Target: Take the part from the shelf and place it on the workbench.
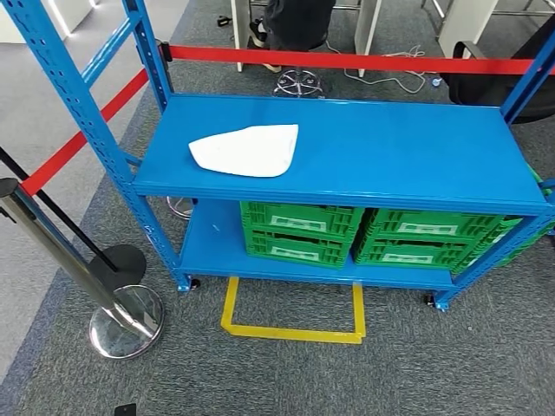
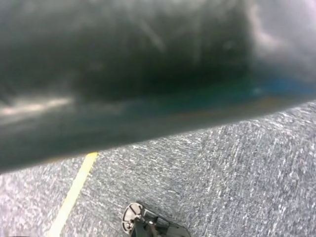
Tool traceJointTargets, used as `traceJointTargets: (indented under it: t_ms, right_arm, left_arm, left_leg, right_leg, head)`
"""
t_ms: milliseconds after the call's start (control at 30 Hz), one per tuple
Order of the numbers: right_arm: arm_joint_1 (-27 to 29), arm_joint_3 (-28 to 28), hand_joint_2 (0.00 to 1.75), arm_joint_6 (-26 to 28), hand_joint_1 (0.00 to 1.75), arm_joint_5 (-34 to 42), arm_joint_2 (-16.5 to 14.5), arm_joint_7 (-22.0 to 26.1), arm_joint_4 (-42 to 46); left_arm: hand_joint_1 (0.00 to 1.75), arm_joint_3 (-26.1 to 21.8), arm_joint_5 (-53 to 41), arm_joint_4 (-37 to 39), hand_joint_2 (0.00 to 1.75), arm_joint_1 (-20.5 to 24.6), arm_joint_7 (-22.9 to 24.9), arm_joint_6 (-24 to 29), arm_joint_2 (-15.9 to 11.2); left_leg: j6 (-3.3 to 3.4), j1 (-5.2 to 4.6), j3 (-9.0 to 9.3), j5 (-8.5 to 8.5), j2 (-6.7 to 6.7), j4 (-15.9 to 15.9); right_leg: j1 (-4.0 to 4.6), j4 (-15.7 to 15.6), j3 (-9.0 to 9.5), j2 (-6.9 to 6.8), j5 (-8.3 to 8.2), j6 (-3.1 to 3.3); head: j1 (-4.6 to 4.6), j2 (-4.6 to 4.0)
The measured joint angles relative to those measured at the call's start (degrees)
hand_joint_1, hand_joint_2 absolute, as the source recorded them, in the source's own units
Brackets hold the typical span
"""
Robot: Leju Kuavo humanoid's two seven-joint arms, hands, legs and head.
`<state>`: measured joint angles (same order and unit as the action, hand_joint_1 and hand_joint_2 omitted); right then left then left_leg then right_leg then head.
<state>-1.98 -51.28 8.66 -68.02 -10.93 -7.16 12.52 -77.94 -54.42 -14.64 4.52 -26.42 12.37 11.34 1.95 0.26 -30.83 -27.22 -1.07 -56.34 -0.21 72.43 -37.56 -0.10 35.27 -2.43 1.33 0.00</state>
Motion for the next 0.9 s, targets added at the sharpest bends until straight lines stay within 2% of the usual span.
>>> traceJointTargets:
  t_ms: [67,100,133,167,233,300,367,400,433,467,500,533,567,600,667,767,800,833,900]
  right_arm:
    - [0.11,0.0,1.75,0.0,0.0,-0.02,0.04,-0.01,-0.01]
    - [0.07,0.01,1.75,0.0,0.0,-0.02,0.05,-0.01,-0.02]
    - [0.05,0.01,1.75,0.0,0.0,-0.02,0.05,-0.01,-0.03]
    - [0.04,0.01,1.75,0.0,0.0,-0.02,0.04,-0.01,-0.04]
    - [0.14,0.0,0.87,0.0,0.0,-0.03,0.04,-0.02,-0.04]
    - [0.17,0.0,0.0,0.11,0.0,-0.01,0.03,-0.06,-0.04]
    - [0.12,-0.01,0.0,0.38,0.0,0.1,0.02,-0.15,-0.04]
    - [0.12,-0.02,0.0,0.51,0.0,0.18,0.02,-0.22,-0.04]
    - [0.12,-0.03,0.0,0.61,0.0,0.26,0.02,-0.37,-0.04]
    - [0.12,-0.04,0.0,0.72,0.0,0.31,0.02,-0.65,-0.04]
    - [0.1,-0.05,0.44,0.8,0.0,0.34,0.02,-1.06,-0.04]
    - [0.08,-0.06,0.87,0.89,0.0,0.33,-0.02,-1.58,-0.04]
    - [0.04,-0.07,1.31,1.0,0.0,0.28,-0.09,-2.13,-0.04]
    - [-0.02,-0.07,1.75,1.12,0.0,0.22,-0.21,-2.67,-0.05]
    - [-0.13,-0.07,1.75,1.32,0.0,0.08,-0.4,-3.7,-0.06]
    - [-0.2,0.03,1.75,1.29,0.0,0.25,-0.44,-4.45,-0.05]
    - [-0.18,0.19,1.75,1.21,0.0,0.59,-0.4,-4.46,-0.04]
    - [-0.12,0.38,1.75,1.11,0.0,1.1,-0.34,-4.43,-0.03]
    - [0.14,0.97,1.75,0.89,0.0,2.5,-0.2,-4.31,-0.02]
  left_arm:
    - [0.0,0.0,0.0,0.0,0.0,0.01,0.01,0.0,0.06]
    - [0.0,0.0,0.0,0.0,0.0,0.03,0.02,0.0,0.05]
    - [0.0,0.0,0.0,0.0,0.0,0.04,0.02,0.0,0.04]
    - [0.0,0.0,0.0,0.0,0.0,0.04,0.03,0.0,0.02]
    - [0.0,0.0,0.0,0.0,0.0,0.04,0.07,0.0,0.01]
    - [0.0,0.0,0.0,0.0,0.0,0.05,0.08,0.0,-0.01]
    - [0.0,0.0,0.0,0.0,0.0,0.05,0.08,0.0,-0.02]
    - [0.0,0.0,0.0,0.0,0.44,0.02,0.08,0.01,-0.01]
    - [0.0,0.0,0.0,0.0,0.87,-0.03,0.08,0.02,0.0]
    - [0.0,0.0,-0.01,0.0,1.31,-0.09,0.09,0.05,0.01]
    - [0.0,0.0,-0.03,0.0,1.75,-0.12,0.11,0.08,0.02]
    - [0.0,0.01,-0.08,0.0,1.75,-0.13,0.12,0.1,0.03]
    - [0.0,0.02,-0.17,0.0,1.75,-0.11,0.12,0.1,0.01]
    - [0.0,0.03,-0.34,0.0,1.75,-0.07,0.06,0.03,-0.05]
    - [0.0,0.09,-0.75,0.0,1.75,0.03,-0.34,-0.23,-0.15]
    - [0.0,0.66,-0.87,0.0,1.75,-0.18,-0.92,-0.75,-0.26]
    - [0.0,1.33,-0.53,0.0,1.75,-0.3,-0.89,-0.92,-0.36]
    - [0.0,2.19,-0.03,0.0,1.75,-0.37,-0.75,-1.07,-0.5]
    - [0.0,4.05,1.24,-0.01,1.75,-0.4,-0.29,-1.27,-0.79]
  left_leg:
    - [-0.34,0.04,0.2,-0.18,0.37,-0.16]
    - [-0.64,-0.07,0.17,-0.34,0.52,-0.41]
    - [-0.99,-0.21,0.09,-0.43,0.63,-0.62]
    - [-1.32,-0.33,-0.04,-0.46,0.7,-0.78]
    - [-1.79,-0.31,-0.2,-0.48,0.76,-0.93]
    - [-2.32,-0.16,-0.87,-1.87,0.78,-2.61]
    - [-2.84,-0.05,-3.46,-5.36,0.79,-8.52]
    - [-2.98,-0.02,-5.31,-7.16,0.79,-12.53]
    - [-3.02,0.01,-6.86,-8.24,0.79,-15.79]
    - [-2.96,0.01,-7.67,-8.21,0.79,-17.39]
    - [-2.8,0.0,-7.47,-7.04,0.79,-16.77]
    - [-2.53,-0.03,-6.28,-5.01,0.79,-14.08]
    - [-2.11,-0.12,-4.51,-2.75,0.79,-10.18]
    - [-1.66,-0.27,-2.8,-1.18,0.78,-6.45]
    - [-1.11,-0.53,-0.92,-0.07,0.77,-1.94]
    - [-0.84,-0.37,-0.69,-0.06,0.8,-0.79]
    - [-0.63,-0.2,-0.57,0.11,0.77,-0.48]
    - [-0.4,-0.04,-0.49,0.27,0.75,-0.2]
    - [-0.15,-0.03,-0.56,0.36,0.7,-0.1]
  right_leg:
    - [-0.34,-7.69,3.63,0.02,-4.13,-0.16]
    - [-0.44,-11.34,5.38,0.09,-5.36,-0.05]
    - [-0.49,-13.68,6.55,0.14,-5.92,0.24]
    - [-0.44,-14.65,7.05,0.2,-5.85,0.63]
    - [-0.37,-14.75,7.14,0.18,-5.88,1.57]
    - [-0.49,-14.85,7.14,0.1,-6.04,2.25]
    - [-0.53,-14.9,7.14,-0.01,-6.08,2.69]
    - [-0.49,-14.89,7.13,-0.06,-6.06,2.8]
    - [-0.45,-14.88,7.13,-0.09,-6.04,2.84]
    - [-0.4,-14.87,7.16,-0.09,-6.01,2.87]
    - [-0.36,-14.87,7.24,-0.06,-5.98,2.89]
    - [-0.32,-14.88,7.37,-0.03,-5.95,2.89]
    - [-0.3,-14.89,7.48,0.0,-5.91,2.87]
    - [-0.19,-14.85,7.52,0.02,-5.83,2.75]
    - [-0.07,-14.82,7.32,-0.03,-5.78,2.33]
    - [0.0,-14.91,7.15,-0.14,-5.71,1.36]
    - [0.01,-14.14,6.75,-0.11,-5.06,1.04]
    - [0.02,-12.26,5.83,-0.05,-3.84,0.75]
    - [-0.06,-5.3,2.4,0.0,-0.31,0.29]
  head:
    - [-0.01,0.0]
    - [-0.02,0.0]
    - [0.05,0.0]
    - [0.13,0.0]
    - [0.31,0.0]
    - [0.46,0.0]
    - [0.66,0.0]
    - [0.7,0.0]
    - [0.69,0.0]
    - [0.7,0.0]
    - [0.69,0.0]
    - [0.7,0.0]
    - [0.69,0.0]
    - [0.69,0.0]
    - [0.69,0.0]
    - [0.68,0.0]
    - [0.62,0.0]
    - [0.52,0.0]
    - [0.43,0.0]
